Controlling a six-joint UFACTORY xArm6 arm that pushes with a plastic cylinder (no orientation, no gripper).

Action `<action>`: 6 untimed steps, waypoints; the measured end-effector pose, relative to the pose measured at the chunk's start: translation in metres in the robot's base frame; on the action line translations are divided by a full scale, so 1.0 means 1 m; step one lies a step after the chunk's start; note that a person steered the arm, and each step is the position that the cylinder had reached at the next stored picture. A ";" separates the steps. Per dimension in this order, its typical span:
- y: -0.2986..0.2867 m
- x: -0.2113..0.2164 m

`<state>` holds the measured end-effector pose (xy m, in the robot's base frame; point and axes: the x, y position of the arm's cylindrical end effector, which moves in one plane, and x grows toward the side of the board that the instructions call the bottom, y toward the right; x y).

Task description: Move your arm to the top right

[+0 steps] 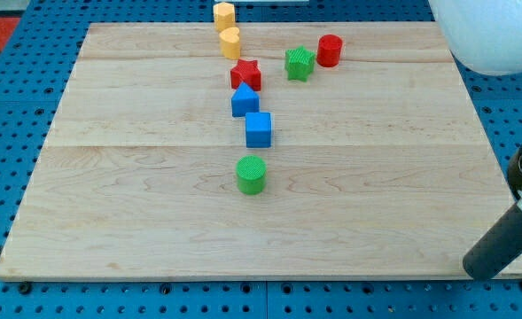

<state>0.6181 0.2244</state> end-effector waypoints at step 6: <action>-0.024 -0.139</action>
<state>0.4790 0.1999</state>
